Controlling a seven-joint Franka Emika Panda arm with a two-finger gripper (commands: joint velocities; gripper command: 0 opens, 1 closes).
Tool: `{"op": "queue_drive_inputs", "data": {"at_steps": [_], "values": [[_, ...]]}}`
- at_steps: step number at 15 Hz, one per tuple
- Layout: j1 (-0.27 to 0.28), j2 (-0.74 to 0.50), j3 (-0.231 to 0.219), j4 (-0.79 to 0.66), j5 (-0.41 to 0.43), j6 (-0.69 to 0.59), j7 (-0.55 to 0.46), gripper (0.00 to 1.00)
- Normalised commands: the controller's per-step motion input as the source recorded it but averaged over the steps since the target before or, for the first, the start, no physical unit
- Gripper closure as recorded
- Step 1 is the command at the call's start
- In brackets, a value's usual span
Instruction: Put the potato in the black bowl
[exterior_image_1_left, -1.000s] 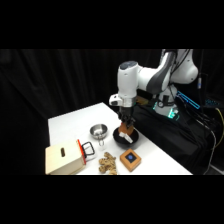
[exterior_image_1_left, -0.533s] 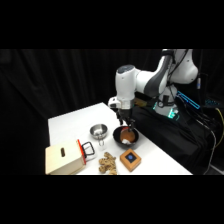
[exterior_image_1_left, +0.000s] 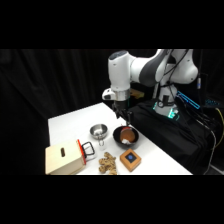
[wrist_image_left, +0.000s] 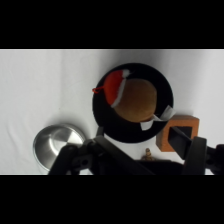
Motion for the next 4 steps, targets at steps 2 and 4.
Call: {"op": "queue_drive_inputs", "data": {"at_steps": [2,4], "values": [[-0.014,-0.33,-0.035,0.2,0.137,-0.49,-0.18,0.0],[-0.01,-0.18,-0.035,0.22,0.145,-0.39,-0.17,0.0]]}}
